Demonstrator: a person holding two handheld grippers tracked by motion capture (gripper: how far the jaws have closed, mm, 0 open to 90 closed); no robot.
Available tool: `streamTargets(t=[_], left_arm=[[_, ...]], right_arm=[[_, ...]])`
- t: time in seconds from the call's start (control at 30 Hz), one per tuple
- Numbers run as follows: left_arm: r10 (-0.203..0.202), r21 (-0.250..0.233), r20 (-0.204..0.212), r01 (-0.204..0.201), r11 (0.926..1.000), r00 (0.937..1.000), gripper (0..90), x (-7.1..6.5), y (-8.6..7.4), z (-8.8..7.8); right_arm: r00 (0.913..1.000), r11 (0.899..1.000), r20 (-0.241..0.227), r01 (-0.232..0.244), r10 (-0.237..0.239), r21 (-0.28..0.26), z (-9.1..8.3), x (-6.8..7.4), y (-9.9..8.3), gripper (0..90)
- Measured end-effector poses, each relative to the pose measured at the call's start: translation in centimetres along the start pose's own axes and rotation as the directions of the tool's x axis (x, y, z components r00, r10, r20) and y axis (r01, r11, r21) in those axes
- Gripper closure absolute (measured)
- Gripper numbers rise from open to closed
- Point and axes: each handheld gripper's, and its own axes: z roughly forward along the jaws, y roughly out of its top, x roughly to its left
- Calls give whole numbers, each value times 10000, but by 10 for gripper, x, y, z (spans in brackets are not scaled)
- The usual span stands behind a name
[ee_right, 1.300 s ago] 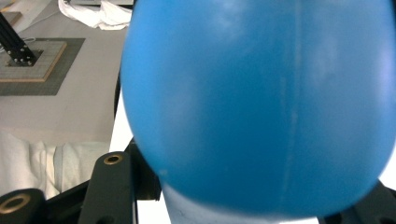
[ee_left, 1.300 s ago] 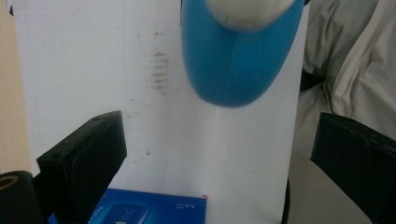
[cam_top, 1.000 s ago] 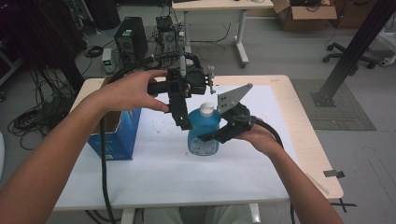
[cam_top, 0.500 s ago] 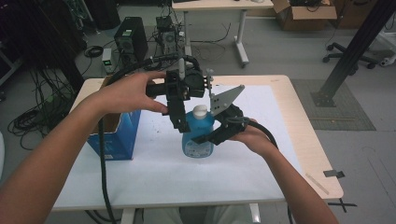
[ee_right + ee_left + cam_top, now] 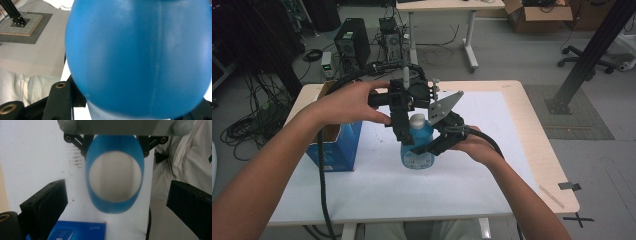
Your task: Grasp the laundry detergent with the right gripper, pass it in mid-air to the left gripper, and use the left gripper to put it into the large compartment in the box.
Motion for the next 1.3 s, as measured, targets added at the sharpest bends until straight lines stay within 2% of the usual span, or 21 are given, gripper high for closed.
streamTargets(t=[0.43,0.47,0.57,0.63,0.67,0.7,0.8,0.9,1.03,1.1,1.13,1.17,1.3], left_arm=[[-64,-61,-81,64,10000,9999,36,2,0,7],[-37,-65,-59,37,10000,10000,37,2,-1,9],[-222,-144,-88,220,9997,9997,37,2,0,13],[-110,-37,-86,110,9999,9999,37,4,0,14],[-864,-724,44,865,9936,9962,37,-1,0,20],[-686,-612,109,691,9957,9976,37,0,-1,19],[-651,-697,125,658,9954,9978,43,0,0,21],[-608,-748,335,632,9952,9976,97,1,-1,21],[-787,-911,392,820,9925,9961,130,0,-3,23],[-528,-718,343,551,9959,9980,157,3,-3,21],[-207,-497,282,221,9985,9994,182,5,-4,19],[-57,-425,256,68,9991,9997,193,6,-4,18],[-56,-466,258,68,9989,9997,240,6,-4,16]], right_arm=[[9997,9998,151,215,-215,-46,2,-1,7,441],[10000,9999,-27,-19,19,-152,2,1,7,441],[10000,9999,-80,51,-52,-118,1,1,8,441],[9998,9998,103,180,-180,-69,1,-1,7,441],[10000,10000,1,-21,21,-86,1,1,8,442],[10000,10000,7,-9,9,-69,0,1,8,441],[10000,10000,20,-6,6,-44,1,0,8,441],[10000,10000,31,-8,8,-28,1,0,8,441],[9999,9999,88,95,-95,-41,1,0,8,441],[9997,9998,98,207,-206,-66,1,-1,7,441],[9999,10000,105,90,-90,-27,1,0,8,441],[9997,9997,120,235,-235,-64,2,-1,7,441],[9997,9997,88,226,-225,-67,2,-1,7,441]])
